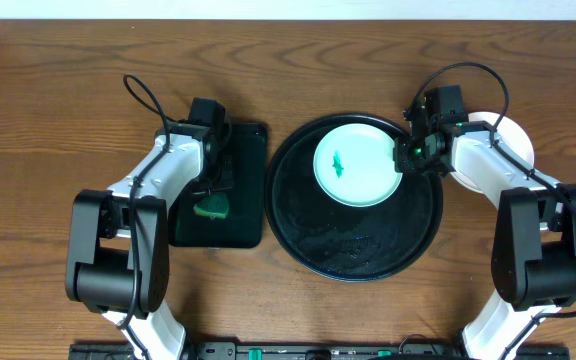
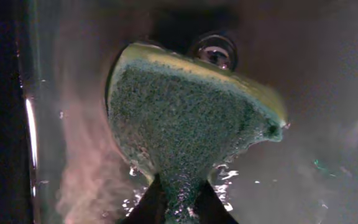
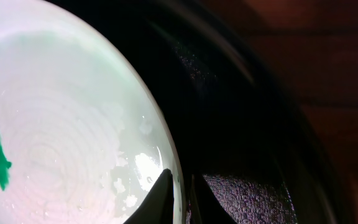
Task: Clean dirty plates on tray and stack at the side
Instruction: 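Lift the sponge and move it right toward the round tray, left gripper, then carry the green sponge over the pale green plate, left gripper, then scrub the plate's left side with the sponge, right gripper holding rim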
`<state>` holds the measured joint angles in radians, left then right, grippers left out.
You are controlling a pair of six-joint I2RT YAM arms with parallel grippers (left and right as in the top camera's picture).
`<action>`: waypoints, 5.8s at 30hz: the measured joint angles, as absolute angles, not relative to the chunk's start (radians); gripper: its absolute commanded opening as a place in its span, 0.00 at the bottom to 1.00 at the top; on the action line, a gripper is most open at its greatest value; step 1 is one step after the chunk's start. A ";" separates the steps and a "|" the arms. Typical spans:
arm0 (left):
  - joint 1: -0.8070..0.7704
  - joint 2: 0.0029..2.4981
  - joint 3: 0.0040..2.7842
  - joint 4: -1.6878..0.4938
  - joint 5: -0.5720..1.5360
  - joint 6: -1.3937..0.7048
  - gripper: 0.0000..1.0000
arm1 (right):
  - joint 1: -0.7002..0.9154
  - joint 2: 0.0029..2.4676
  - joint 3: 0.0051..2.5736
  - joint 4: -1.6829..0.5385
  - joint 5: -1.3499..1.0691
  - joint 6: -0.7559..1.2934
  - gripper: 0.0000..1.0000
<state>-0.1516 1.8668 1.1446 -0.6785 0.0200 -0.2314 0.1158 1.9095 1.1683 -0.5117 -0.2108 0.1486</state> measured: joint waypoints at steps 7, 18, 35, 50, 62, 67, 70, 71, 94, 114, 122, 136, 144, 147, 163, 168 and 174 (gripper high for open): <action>-0.152 1.834 1.140 -0.666 0.020 -0.231 0.07 | 0.116 1.909 1.168 -0.512 -0.211 0.149 0.02; -0.152 1.542 1.140 -0.645 0.020 -0.196 0.07 | 0.116 1.909 1.168 -0.512 -0.210 0.149 0.01; -0.152 1.429 1.140 -0.645 0.020 -0.183 0.07 | 0.116 1.909 1.168 -0.512 -0.210 0.149 0.02; -0.152 1.429 1.140 -0.649 0.020 -0.240 0.07 | 0.116 1.909 1.168 -0.512 -0.210 0.149 0.02; -0.152 1.429 1.140 -0.649 0.020 -0.293 0.07 | 0.116 1.909 1.168 -0.512 -0.210 0.149 0.02; -0.152 1.429 1.140 -0.651 0.020 -0.311 0.07 | 0.116 1.909 1.168 -0.512 -0.210 0.149 0.02; -0.152 1.429 1.140 -0.655 0.020 -0.334 0.07 | 0.116 1.909 1.168 -0.512 -0.210 0.149 0.02; -0.152 1.429 1.140 -0.655 0.020 -0.342 0.07 | 0.116 1.909 1.168 -0.512 -0.210 0.149 0.02; -0.152 1.446 1.182 -0.804 0.020 -0.366 0.07 | 0.116 1.909 1.168 -0.512 -0.210 0.150 0.01; -0.176 1.839 1.752 -1.131 0.192 -0.298 0.07 | 0.145 1.909 1.168 -0.509 -0.232 0.152 0.01; -0.319 1.839 1.717 -0.991 0.237 -0.329 0.07 | 0.146 1.909 1.168 -0.507 -0.236 0.153 0.01; -0.532 1.944 1.708 -0.823 0.242 -0.435 0.07 | 0.152 1.909 1.168 -0.513 -0.253 0.225 0.01; -0.544 2.023 1.708 -0.816 0.242 -0.446 0.07 | 0.176 1.909 1.168 -0.514 -0.274 0.253 0.01; -0.544 2.029 1.708 -0.809 0.241 -0.451 0.07 | 0.177 1.909 1.168 -0.514 -0.277 0.254 0.02; -0.544 2.061 1.708 -0.804 0.181 -0.475 0.07 | 0.179 1.909 1.168 -0.507 -0.281 0.263 0.20; -0.544 2.078 1.708 -0.804 0.180 -0.475 0.07 | 0.180 1.909 1.168 -0.504 -0.273 0.263 0.14; -0.544 2.086 1.708 -0.801 0.180 -0.475 0.08 | 0.180 1.909 1.168 -0.502 -0.261 0.263 0.07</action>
<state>-0.5442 2.0861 1.7077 -0.8005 0.1802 -0.4751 0.1799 1.9095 1.1683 -0.5022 -0.2607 0.2634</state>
